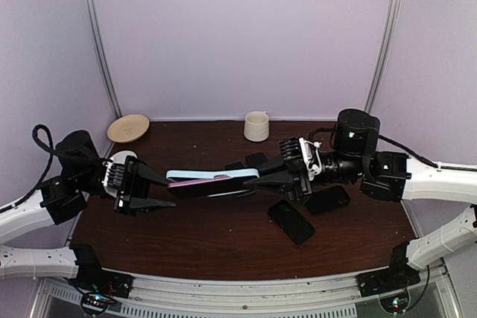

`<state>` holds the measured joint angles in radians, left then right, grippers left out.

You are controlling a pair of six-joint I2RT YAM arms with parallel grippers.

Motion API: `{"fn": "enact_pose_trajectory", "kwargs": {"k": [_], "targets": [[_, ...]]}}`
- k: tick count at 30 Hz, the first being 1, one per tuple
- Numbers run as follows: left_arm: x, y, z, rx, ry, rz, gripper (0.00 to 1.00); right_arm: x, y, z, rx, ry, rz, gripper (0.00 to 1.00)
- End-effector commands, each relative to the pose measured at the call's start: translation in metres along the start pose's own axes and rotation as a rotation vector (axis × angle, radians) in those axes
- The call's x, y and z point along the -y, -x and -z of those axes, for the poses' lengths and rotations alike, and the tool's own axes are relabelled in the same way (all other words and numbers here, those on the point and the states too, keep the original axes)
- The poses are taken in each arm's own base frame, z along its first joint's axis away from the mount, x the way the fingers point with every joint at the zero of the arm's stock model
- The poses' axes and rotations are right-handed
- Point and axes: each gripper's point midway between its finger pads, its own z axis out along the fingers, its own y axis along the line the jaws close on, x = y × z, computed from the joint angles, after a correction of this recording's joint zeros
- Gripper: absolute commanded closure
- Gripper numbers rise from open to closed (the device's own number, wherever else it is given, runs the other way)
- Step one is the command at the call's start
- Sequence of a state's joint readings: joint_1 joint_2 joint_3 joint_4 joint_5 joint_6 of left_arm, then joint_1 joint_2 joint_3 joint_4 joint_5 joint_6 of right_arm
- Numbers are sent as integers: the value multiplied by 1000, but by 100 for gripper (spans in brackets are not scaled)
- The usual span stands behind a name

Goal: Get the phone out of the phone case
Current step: Pass from the right arm to the left

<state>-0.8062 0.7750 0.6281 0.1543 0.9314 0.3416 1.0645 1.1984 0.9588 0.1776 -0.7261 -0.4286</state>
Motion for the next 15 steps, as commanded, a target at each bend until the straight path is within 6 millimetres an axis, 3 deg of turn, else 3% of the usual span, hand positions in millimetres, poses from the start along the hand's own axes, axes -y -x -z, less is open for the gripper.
{"fn": "enact_pose_trajectory", "kwargs": {"k": [1,6,15], "targets": [[-24,-4,3,-42,140,-30,67,11,52,-5,181,-53,90,100],[-32,4,10,-23,219,-71,69,22,56,-10,233,-113,105,100],[-34,10,15,-9,255,-96,83,31,57,-10,278,-174,102,100]]}}
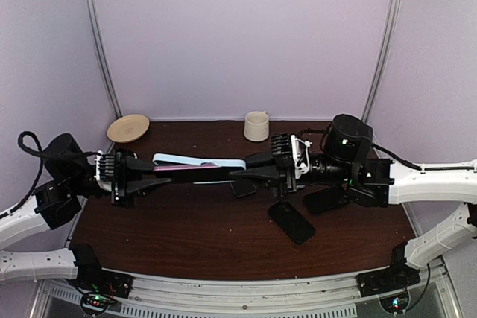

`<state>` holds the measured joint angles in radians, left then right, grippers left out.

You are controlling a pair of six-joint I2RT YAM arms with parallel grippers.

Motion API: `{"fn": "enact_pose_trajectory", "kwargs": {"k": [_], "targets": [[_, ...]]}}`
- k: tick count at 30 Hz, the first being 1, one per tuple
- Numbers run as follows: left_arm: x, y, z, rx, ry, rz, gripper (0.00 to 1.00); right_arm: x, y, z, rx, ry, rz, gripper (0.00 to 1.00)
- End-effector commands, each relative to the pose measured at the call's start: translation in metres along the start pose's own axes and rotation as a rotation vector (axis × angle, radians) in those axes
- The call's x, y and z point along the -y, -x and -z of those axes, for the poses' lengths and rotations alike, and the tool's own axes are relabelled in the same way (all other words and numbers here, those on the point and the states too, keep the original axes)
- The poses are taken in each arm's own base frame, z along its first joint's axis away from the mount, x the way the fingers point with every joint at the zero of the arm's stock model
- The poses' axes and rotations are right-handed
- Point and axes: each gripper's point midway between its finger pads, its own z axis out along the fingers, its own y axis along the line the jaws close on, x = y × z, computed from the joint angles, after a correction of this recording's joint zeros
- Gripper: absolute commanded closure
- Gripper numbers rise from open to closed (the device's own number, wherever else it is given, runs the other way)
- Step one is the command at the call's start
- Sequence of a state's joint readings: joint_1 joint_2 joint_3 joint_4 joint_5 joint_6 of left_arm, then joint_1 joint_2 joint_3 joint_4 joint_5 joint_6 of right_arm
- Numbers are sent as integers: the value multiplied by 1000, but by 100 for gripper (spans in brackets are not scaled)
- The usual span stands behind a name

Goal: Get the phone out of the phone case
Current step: Pass from the right arm to the left

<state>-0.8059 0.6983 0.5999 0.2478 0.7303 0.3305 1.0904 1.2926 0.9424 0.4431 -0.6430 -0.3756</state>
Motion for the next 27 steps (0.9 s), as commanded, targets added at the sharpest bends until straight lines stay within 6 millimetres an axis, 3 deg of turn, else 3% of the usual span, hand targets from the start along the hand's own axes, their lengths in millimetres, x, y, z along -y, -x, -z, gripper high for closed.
{"fn": "enact_pose_trajectory", "kwargs": {"k": [1,11,15,19,22,27], "targets": [[-4,-3,1,-3,34,-4,84,13,50,4,188,-72,60,100],[-2,-4,0,-1,24,0,86,12,50,0,227,-66,39,100],[-2,-7,0,-16,19,-6,100,10,45,-3,225,-49,18,100],[-2,-10,-1,-26,24,-11,100,9,34,-5,187,-54,-11,100],[-3,-12,-1,-38,28,-15,100,12,18,-2,115,-92,-41,68],[-4,-28,-1,-112,29,-42,100,8,-15,10,-36,-129,-121,44]]}}
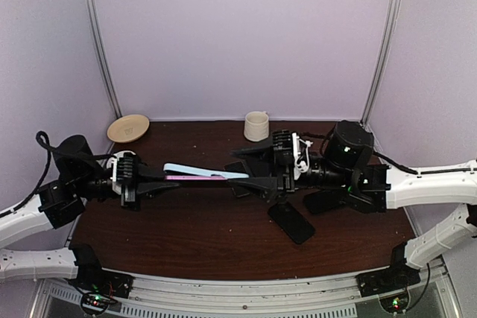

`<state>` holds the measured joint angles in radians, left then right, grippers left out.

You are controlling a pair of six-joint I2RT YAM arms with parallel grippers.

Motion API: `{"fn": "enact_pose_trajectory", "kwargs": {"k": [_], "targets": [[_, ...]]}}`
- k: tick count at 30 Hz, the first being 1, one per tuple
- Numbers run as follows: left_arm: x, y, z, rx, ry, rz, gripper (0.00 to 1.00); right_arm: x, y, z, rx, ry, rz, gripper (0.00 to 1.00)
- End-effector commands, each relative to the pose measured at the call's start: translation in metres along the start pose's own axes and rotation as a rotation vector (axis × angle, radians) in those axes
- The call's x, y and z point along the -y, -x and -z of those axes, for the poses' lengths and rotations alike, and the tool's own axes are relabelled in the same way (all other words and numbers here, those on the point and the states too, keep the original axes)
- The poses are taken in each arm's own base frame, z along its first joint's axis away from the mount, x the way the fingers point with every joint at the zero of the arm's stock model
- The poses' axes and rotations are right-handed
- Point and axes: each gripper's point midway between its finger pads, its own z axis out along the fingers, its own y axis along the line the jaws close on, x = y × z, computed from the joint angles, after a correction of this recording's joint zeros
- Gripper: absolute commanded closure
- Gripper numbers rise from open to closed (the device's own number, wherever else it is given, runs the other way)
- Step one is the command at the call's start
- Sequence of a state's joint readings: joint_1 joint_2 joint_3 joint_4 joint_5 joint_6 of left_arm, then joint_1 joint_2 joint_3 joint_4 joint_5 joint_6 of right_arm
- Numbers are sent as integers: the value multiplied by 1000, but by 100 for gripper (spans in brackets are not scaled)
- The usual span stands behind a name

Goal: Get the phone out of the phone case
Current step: Pass from the right arm to the left

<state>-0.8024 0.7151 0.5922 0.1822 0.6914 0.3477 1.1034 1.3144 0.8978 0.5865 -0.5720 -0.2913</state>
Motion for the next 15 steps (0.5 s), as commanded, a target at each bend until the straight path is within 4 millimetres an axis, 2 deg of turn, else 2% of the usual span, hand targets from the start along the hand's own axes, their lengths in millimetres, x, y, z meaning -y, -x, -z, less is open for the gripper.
{"fn": "enact_pose_trajectory", "kwargs": {"k": [1,5,9,15], "targets": [[-6,-9,-1,-56,27,-88,100,0,-22,16,-115,-59,-81,40],[-7,-26,-2,-134,29,-109,100,-3,-47,31,-250,-95,-110,34],[-3,-39,-4,-184,9,-124,100,2,-62,39,-383,-162,-90,30],[10,-57,-8,-249,-43,-148,100,13,-65,34,-456,-239,-75,24]]}}
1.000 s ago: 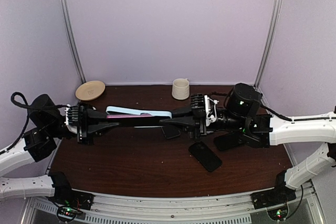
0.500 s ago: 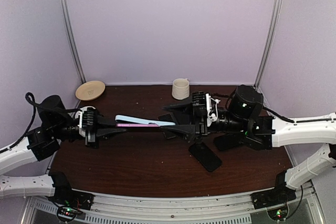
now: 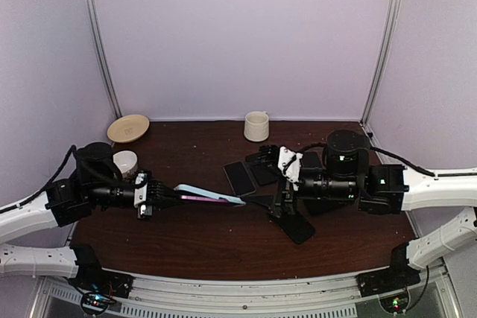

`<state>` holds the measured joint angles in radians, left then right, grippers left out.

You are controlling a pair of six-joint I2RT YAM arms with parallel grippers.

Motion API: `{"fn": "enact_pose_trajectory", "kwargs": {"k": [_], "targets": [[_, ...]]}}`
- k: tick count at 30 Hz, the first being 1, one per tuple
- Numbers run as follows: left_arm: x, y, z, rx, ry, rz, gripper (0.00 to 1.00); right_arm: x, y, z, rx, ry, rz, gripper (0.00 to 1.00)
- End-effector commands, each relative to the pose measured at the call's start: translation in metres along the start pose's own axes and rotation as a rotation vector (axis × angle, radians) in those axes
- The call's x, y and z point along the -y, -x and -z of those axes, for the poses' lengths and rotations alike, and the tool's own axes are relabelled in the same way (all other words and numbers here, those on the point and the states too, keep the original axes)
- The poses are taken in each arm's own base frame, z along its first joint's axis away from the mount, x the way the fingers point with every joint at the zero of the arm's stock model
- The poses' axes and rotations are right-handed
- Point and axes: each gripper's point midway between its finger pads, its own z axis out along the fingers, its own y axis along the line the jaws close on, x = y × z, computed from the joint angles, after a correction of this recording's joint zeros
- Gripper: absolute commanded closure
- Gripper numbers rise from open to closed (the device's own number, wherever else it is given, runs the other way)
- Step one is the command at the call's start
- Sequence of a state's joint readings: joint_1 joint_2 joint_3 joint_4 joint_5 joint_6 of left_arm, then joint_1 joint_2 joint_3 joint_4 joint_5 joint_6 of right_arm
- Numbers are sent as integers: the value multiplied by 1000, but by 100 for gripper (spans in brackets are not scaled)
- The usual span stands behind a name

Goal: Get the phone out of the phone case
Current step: Pass from the right arm to the left, then remove the phone case from the phone.

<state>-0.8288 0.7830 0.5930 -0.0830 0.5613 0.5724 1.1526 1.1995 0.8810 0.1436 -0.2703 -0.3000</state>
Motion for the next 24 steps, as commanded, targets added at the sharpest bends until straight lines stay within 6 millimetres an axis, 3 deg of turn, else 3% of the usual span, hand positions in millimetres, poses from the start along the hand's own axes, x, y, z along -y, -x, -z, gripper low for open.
{"fn": "enact_pose_trajectory", "kwargs": {"k": [1,8,24], "targets": [[-11,16,-1,19,35,-119,100,15,3,-4,-66,-105,4,24],[-5,5,-6,-27,15,-144,100,1,-3,-30,-175,-84,55,28],[0,-4,-13,-57,-10,-146,100,-20,9,-74,-145,-23,65,34]]}}
